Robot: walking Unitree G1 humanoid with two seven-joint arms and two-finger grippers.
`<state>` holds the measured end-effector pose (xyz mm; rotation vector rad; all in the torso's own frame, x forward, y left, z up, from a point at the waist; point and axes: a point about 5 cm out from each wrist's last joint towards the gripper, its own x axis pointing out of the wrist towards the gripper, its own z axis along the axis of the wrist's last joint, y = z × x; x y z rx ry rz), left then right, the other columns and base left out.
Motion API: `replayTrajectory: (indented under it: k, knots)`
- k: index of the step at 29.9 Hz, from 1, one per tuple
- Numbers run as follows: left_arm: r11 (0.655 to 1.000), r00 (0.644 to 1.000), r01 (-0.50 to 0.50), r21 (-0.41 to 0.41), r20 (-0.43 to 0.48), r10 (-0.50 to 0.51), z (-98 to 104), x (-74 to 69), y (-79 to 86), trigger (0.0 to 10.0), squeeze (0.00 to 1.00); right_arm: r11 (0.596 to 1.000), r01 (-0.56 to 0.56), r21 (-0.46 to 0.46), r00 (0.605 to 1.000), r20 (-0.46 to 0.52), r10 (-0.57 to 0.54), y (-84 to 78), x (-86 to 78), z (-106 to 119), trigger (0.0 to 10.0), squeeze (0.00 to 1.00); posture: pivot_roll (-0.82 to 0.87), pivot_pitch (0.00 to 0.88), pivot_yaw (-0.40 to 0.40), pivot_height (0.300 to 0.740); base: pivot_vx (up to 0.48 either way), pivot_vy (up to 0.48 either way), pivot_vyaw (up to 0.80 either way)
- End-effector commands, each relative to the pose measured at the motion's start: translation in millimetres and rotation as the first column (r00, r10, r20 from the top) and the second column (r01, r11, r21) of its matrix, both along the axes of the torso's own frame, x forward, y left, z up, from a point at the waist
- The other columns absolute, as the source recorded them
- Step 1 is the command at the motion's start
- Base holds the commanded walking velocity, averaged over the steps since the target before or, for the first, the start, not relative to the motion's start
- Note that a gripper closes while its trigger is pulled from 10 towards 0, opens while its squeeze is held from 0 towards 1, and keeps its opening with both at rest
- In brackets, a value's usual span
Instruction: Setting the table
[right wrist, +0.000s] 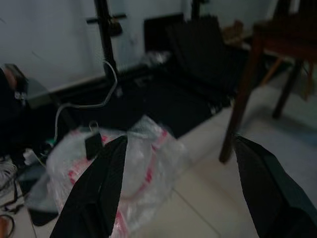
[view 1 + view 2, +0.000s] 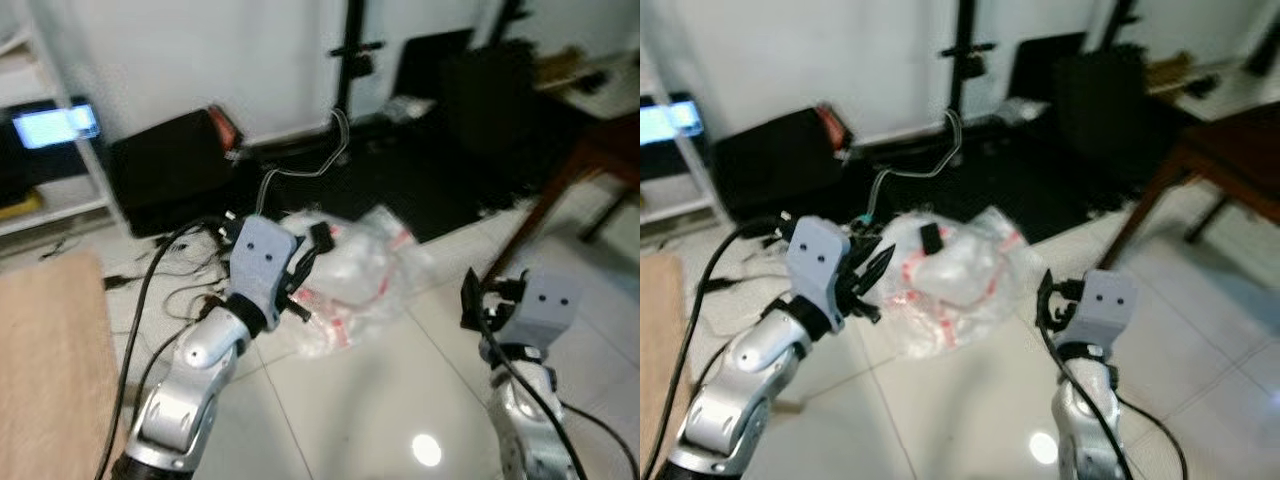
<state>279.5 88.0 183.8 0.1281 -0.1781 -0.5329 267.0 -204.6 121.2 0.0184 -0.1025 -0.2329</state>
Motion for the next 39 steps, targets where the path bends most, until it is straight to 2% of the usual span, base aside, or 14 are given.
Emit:
replayTrajectory:
  k: [1, 19, 25, 27, 35, 36, 37, 39]
  knots:
    - [1.000, 1.000, 0.003, 0.000, -0.015, -0.003, -4, -0.5, 0.5, 10.0, 0.00, 1.000, 0.011, -0.009, 1.000, -0.016, -0.011, -2.3, -1.2, -3, 10.0, 0.00, -0.06, 0.032, 0.071, 0.740, 0.000, 0.000, -0.80]
    - [1.000, 0.999, 0.003, -0.012, -0.051, -0.004, -10, 2.5, 1.8, 10.0, 0.00, 1.000, 0.018, -0.013, 1.000, -0.017, -0.018, -4.1, -1.4, -4, 10.0, 0.00, -0.07, 0.025, 0.075, 0.740, 0.000, 0.000, -0.80]
    - [0.998, 0.992, -0.047, -0.036, -0.118, 0.042, -22, 7.9, 13.4, 10.0, 0.00, 1.000, 0.026, -0.011, 0.999, -0.023, -0.027, -6.0, -3.2, -7, 10.0, 0.00, -0.07, 0.021, 0.080, 0.740, 0.000, 0.000, -0.80]
    - [0.997, 0.989, -0.071, -0.014, -0.132, 0.069, -28, 11.9, 20.4, 10.0, 0.00, 0.999, 0.032, -0.008, 0.999, -0.032, -0.032, -6.8, -4.2, -9, 10.0, 0.00, -0.08, 0.018, 0.080, 0.740, 0.000, 0.000, -0.80]
    - [0.995, 0.987, -0.100, -0.005, -0.128, 0.099, -36, 17.5, 26.4, 10.0, 0.00, 0.999, 0.039, 0.000, 0.997, -0.060, -0.039, -7.1, -7.1, -16, 10.0, 0.00, -0.08, 0.020, 0.081, 0.740, 0.063, 0.000, -0.80]
    - [0.994, 0.987, -0.105, 0.021, -0.119, 0.107, -38, 19.4, 24.6, 10.0, 0.01, 0.999, 0.034, -0.001, 0.998, -0.058, -0.034, -5.8, -7.4, -17, 10.0, 0.00, -0.08, 0.021, 0.083, 0.740, 0.480, 0.000, 0.00]
    - [0.994, 0.987, -0.104, 0.022, -0.118, 0.106, -38, 20.0, 23.1, 10.0, 0.07, 1.000, 0.028, -0.001, 0.998, -0.057, -0.028, -4.4, -7.5, -17, 10.0, 0.00, -0.08, 0.022, 0.084, 0.740, 0.480, 0.000, 0.00]
    - [0.995, 0.988, -0.100, 0.010, -0.118, 0.100, -38, 20.5, 19.1, 10.0, 0.09, 1.000, 0.021, 0.001, 0.998, -0.054, -0.021, -2.1, -7.8, -17, 10.0, 0.00, -0.09, 0.022, 0.085, 0.740, 0.480, 0.000, 0.00]
